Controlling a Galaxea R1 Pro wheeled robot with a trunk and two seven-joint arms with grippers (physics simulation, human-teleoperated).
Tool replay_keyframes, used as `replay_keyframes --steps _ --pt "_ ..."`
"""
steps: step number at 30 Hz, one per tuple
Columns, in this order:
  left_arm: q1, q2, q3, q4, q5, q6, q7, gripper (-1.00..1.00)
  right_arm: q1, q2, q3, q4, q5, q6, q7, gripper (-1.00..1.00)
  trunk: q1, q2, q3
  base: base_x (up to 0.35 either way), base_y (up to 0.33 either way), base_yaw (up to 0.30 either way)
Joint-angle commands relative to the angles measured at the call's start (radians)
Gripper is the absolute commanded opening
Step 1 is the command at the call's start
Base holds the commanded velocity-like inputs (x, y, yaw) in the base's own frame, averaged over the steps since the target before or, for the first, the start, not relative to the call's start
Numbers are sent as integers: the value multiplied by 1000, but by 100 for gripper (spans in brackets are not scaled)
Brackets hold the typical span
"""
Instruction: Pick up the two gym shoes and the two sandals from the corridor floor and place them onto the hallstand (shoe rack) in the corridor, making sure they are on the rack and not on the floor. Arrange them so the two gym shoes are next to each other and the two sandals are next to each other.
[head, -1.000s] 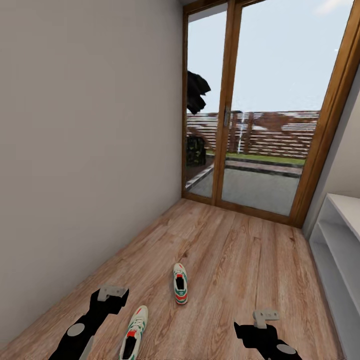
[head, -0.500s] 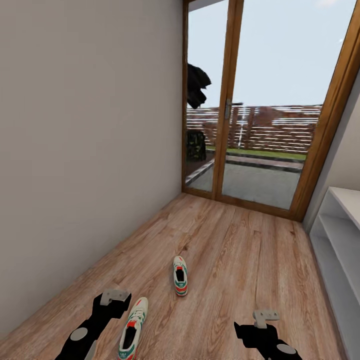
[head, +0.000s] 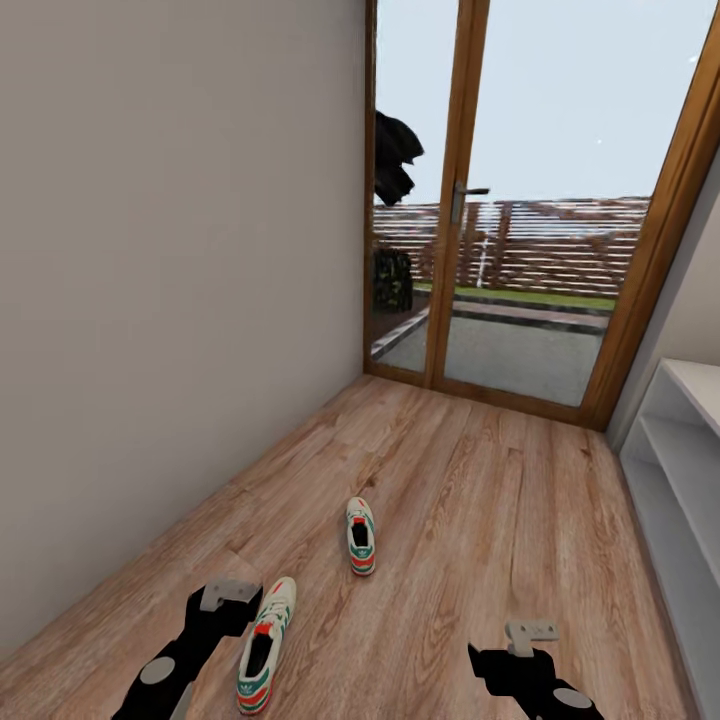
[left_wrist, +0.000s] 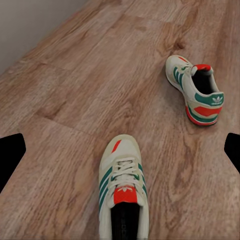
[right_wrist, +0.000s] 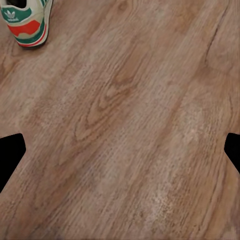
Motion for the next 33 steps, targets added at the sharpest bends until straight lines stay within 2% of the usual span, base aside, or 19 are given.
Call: replay_keyframes --steps 1,4,5,6,9,14,24,29,33 --pt "0 1 -1 4 1 -4 -2 100 0 0 0 -1 -1 5 1 100 4 -8 -6 0 0 0" --pt "0 1 0 58 0 -68 -2 100 0 0 0 -1 -1 5 1 100 5 -8 -22 0 0 0" --pt "-1 2 2 144 -1 -180 -2 100 0 0 0 -1 -1 5 1 100 6 -9 -28 0 0 0" --pt "-2 3 2 176 -2 -216 -2 100 -1 0 0 -1 -1 5 1 100 6 -9 -33 0 0 0" --pt "-3 3 2 213 -3 -254 -2 100 0 0 0 -1 -1 5 1 100 7 -10 -50 0 0 0" --pt "-3 4 2 232 -3 -274 -2 100 0 0 0 -2 -1 5 1 100 10 -11 -78 0 0 0" --pt "-9 4 2 237 -16 -284 -2 100 0 0 0 -3 -1 5 1 100 10 -11 -83 0 0 0" --pt "-46 2 2 237 -35 -283 -2 100 -1 0 0 -3 -1 5 1 100 12 -12 -104 0 0 0" --pt "-76 0 2 237 -39 -282 -2 100 0 -1 -1 -3 -1 5 1 100 12 -12 -108 0 0 0"
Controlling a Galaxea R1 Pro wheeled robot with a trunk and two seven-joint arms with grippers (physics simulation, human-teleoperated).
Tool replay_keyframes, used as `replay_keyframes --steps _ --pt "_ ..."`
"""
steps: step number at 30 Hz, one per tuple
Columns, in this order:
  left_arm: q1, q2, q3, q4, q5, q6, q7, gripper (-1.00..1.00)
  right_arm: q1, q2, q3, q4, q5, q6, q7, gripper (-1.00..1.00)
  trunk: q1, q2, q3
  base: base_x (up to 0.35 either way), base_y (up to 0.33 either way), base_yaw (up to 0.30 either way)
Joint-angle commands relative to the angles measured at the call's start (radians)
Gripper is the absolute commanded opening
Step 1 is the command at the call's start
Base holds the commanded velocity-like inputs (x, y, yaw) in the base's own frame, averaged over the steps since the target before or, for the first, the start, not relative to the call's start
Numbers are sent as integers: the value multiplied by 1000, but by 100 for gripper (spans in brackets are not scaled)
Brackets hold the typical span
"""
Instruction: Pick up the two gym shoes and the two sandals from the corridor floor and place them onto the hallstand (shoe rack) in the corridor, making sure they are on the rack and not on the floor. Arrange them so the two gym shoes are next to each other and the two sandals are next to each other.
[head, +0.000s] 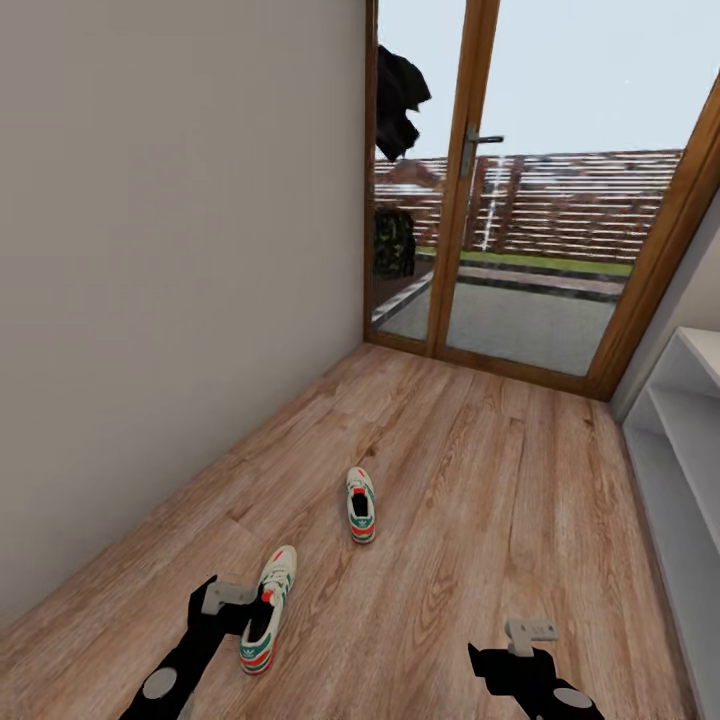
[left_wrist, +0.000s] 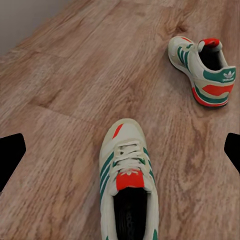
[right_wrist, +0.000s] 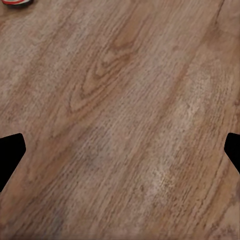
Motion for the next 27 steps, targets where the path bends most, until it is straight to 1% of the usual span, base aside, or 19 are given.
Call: replay_keyframes --steps 1,3,7,13,16,27 --pt "-12 -1 -2 0 -3 -3 0 100 0 0 0 -1 -1 5 1 100 0 0 -2 0 0 0" --pt "-34 -8 -2 2 -4 -3 0 100 0 0 0 -1 -1 5 1 100 0 0 -4 0 0 0" --pt "-59 -13 -2 6 -8 -1 0 100 0 0 0 -1 -1 5 1 100 0 0 -6 0 0 0" --pt "-69 -19 -2 16 -24 -1 0 100 -1 0 0 -2 -1 5 1 100 0 0 -6 0 0 0" --pt "-70 -20 -2 59 -29 -2 0 100 -1 0 -1 -11 -1 5 1 100 1 -1 -18 0 0 0" --pt "-71 -21 -2 74 -32 -4 0 100 0 0 -2 -14 -1 5 1 100 6 -4 -71 0 0 0"
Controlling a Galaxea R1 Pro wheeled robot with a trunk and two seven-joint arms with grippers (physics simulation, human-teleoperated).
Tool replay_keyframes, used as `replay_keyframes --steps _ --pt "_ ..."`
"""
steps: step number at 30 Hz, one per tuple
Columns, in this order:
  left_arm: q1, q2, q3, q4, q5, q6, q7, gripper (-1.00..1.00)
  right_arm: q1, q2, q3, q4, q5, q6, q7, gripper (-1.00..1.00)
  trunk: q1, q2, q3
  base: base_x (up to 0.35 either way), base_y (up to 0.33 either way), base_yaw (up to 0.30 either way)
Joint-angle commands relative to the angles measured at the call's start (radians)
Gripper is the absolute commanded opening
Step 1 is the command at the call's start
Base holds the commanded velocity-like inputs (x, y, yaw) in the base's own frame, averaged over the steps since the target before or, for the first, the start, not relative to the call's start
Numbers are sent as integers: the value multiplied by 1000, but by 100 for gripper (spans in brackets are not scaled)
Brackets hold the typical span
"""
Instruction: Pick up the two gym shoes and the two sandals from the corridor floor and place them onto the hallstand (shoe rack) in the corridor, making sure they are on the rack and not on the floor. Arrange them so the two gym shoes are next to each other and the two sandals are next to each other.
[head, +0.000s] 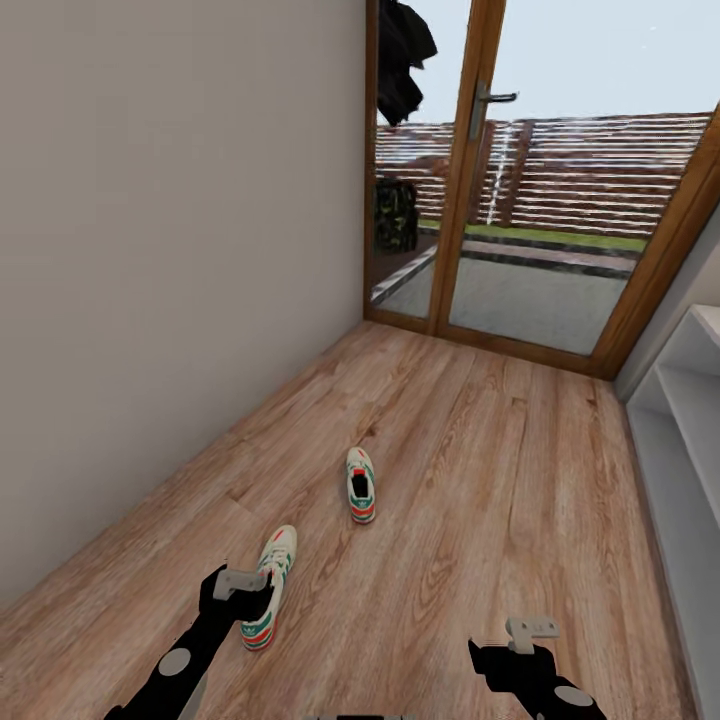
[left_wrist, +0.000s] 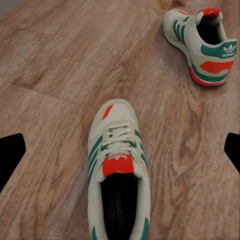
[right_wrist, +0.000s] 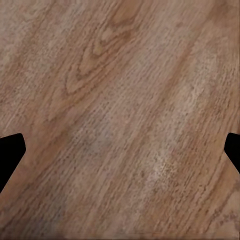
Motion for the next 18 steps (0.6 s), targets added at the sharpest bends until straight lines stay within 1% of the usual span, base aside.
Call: replay_keyframes --steps 1,18 --pt "0 1 -1 0 -5 -4 1 100 -1 0 0 -1 -1 5 1 100 0 -1 -6 0 0 0" --pt "0 1 -1 1 -6 -4 1 100 0 0 0 -1 -1 5 1 100 8 -5 -100 0 0 0"
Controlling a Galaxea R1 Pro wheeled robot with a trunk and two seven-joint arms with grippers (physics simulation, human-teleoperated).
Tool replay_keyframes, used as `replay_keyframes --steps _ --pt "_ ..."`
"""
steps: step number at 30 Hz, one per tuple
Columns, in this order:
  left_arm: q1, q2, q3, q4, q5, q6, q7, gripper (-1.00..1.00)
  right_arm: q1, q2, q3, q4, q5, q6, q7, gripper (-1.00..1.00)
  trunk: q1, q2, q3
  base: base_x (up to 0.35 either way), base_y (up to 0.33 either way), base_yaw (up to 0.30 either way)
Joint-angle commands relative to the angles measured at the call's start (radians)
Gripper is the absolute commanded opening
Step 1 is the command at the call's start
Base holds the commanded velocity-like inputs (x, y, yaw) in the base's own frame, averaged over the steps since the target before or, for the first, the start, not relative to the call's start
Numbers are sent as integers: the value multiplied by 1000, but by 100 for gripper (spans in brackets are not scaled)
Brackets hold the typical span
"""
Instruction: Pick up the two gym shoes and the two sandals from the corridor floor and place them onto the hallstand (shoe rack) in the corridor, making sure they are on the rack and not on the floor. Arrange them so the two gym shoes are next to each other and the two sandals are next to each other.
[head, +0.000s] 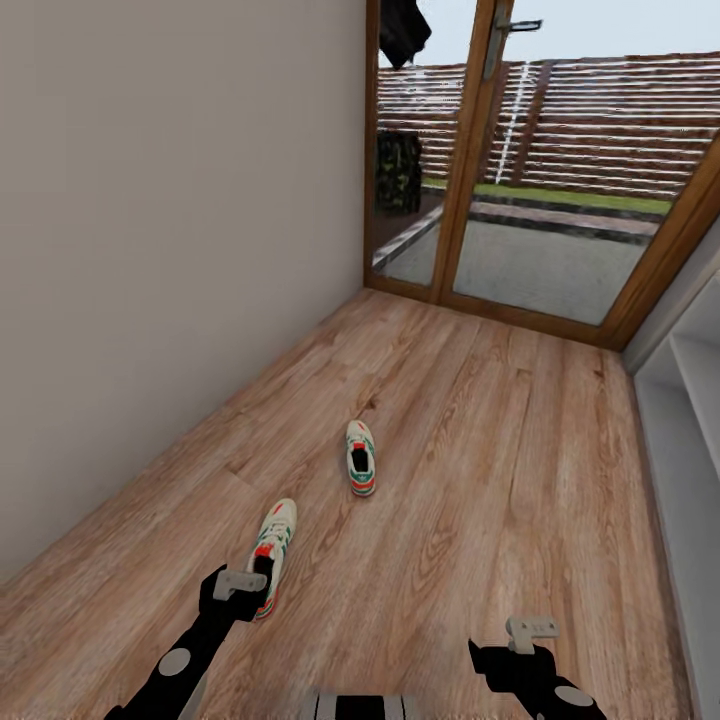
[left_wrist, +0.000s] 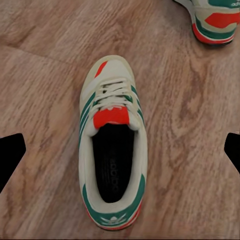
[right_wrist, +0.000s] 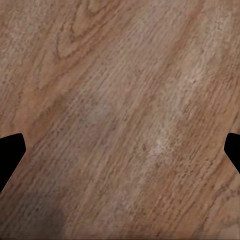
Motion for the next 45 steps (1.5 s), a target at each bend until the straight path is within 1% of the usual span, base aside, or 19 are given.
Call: replay_keyframes --steps 1,17,24,31,45 --pt "0 1 -1 0 -5 -3 1 100 0 0 0 -1 -1 5 1 100 0 -1 -6 0 0 0" --pt "0 0 -1 0 -5 -3 1 100 -1 0 0 -1 -1 5 1 100 7 -4 -94 0 0 0" --pt "0 0 -1 -5 -5 -3 1 100 -1 -1 0 -2 -1 5 1 100 7 -4 -96 0 0 0" --pt "0 1 -1 -6 -5 -3 1 100 0 -2 0 -3 -1 5 1 100 11 -6 -126 0 0 0" --pt "0 1 -1 -6 -5 -3 1 100 0 2 1 -8 0 4 -3 100 17 -9 -201 0 0 0"
